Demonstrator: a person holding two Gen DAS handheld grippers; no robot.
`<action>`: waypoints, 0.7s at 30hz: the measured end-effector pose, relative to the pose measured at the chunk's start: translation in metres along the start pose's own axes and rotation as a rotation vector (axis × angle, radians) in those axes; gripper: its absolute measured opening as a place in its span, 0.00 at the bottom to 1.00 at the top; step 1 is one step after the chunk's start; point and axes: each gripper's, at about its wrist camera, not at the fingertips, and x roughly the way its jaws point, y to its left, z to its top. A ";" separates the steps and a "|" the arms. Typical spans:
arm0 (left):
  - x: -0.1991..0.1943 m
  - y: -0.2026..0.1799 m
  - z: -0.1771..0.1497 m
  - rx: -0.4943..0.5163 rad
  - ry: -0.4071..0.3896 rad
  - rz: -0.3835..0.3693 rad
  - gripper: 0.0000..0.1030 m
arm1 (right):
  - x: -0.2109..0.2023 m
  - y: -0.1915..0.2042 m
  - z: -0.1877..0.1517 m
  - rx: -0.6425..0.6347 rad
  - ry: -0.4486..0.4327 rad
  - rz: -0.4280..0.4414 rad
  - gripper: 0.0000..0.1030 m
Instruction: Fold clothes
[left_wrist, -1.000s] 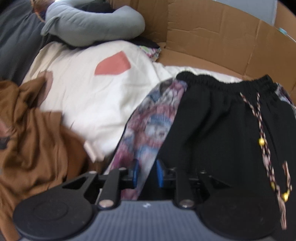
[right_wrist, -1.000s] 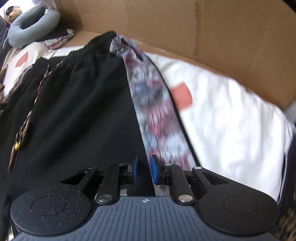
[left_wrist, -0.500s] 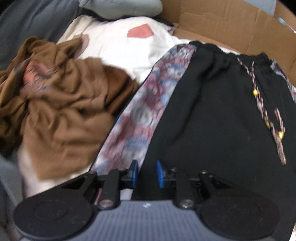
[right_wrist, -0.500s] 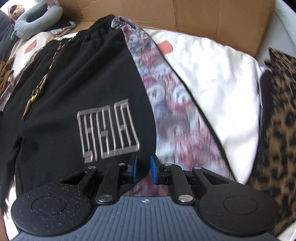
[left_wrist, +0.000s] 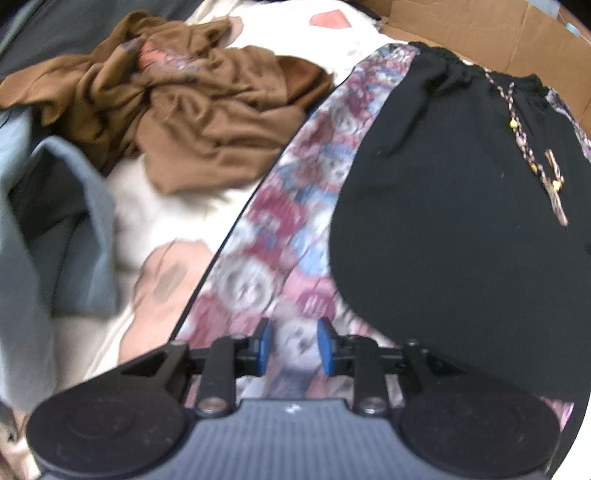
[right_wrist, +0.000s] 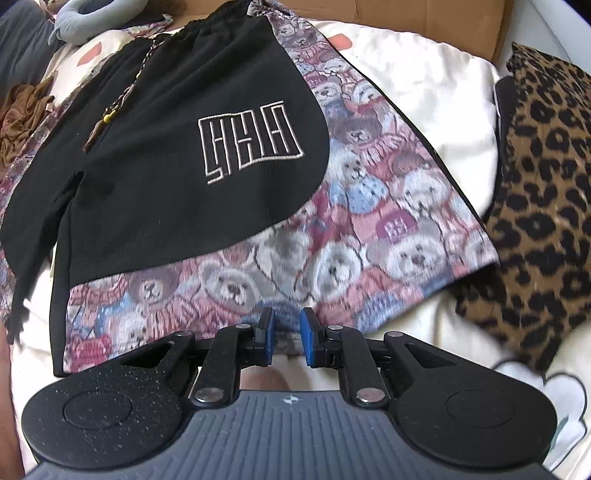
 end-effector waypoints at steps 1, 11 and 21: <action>-0.002 0.003 -0.005 0.001 0.004 0.005 0.28 | -0.001 -0.001 -0.003 0.004 0.000 0.001 0.21; -0.017 0.049 -0.034 -0.045 0.015 0.056 0.28 | -0.013 -0.003 -0.016 0.040 -0.005 -0.010 0.21; -0.027 0.076 -0.044 -0.082 -0.041 0.052 0.28 | -0.035 0.000 -0.014 0.058 -0.053 0.000 0.21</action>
